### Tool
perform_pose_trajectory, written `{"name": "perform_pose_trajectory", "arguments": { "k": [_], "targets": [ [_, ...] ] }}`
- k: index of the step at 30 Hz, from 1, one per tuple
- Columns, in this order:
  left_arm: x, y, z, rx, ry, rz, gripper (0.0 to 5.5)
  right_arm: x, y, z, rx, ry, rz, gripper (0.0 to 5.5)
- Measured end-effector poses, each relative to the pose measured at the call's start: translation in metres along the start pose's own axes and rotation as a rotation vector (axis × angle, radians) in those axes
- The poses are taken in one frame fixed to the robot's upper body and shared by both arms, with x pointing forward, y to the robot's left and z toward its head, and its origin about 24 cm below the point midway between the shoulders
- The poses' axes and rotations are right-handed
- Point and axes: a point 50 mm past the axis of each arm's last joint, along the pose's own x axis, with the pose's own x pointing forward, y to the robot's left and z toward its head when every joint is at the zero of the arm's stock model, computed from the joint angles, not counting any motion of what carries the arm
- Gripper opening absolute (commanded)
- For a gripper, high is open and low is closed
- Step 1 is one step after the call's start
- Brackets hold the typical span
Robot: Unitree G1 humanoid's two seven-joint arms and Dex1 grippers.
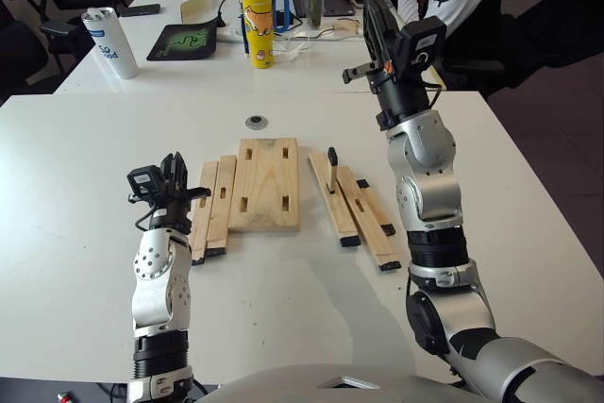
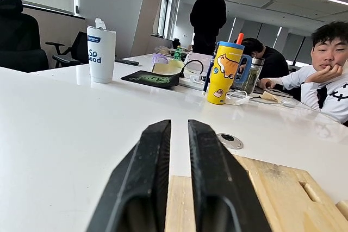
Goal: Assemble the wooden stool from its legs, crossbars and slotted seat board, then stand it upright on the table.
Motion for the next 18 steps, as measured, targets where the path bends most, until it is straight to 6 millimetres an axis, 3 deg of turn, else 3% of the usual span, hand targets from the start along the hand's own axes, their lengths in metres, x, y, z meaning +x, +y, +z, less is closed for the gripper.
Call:
{"name": "perform_pose_trajectory", "arguments": {
  "k": [2,5,8,9,14,18],
  "targets": [
    [0.001,-0.001,0.001,-0.002,-0.004,-0.004,0.62,0.004,0.018,-0.003,0.032,0.047,0.125,0.03],
    [0.002,-0.002,0.002,-0.003,-0.012,-0.005,0.62,-0.001,0.034,-0.026,0.020,0.212,0.257,0.03],
    [0.002,-0.001,0.002,-0.004,-0.017,-0.001,0.62,-0.031,0.023,-0.078,0.000,0.549,0.237,0.03],
    [0.002,-0.001,0.002,-0.004,-0.017,0.000,0.62,-0.037,0.019,-0.085,0.001,0.592,0.216,0.03],
    [0.002,-0.001,0.002,-0.011,-0.017,0.004,0.62,-0.039,0.003,-0.088,-0.042,0.639,0.164,0.03],
    [0.002,-0.001,0.002,-0.010,-0.018,0.011,0.62,-0.039,0.010,-0.084,0.033,0.562,0.160,0.03]
  ]
}}
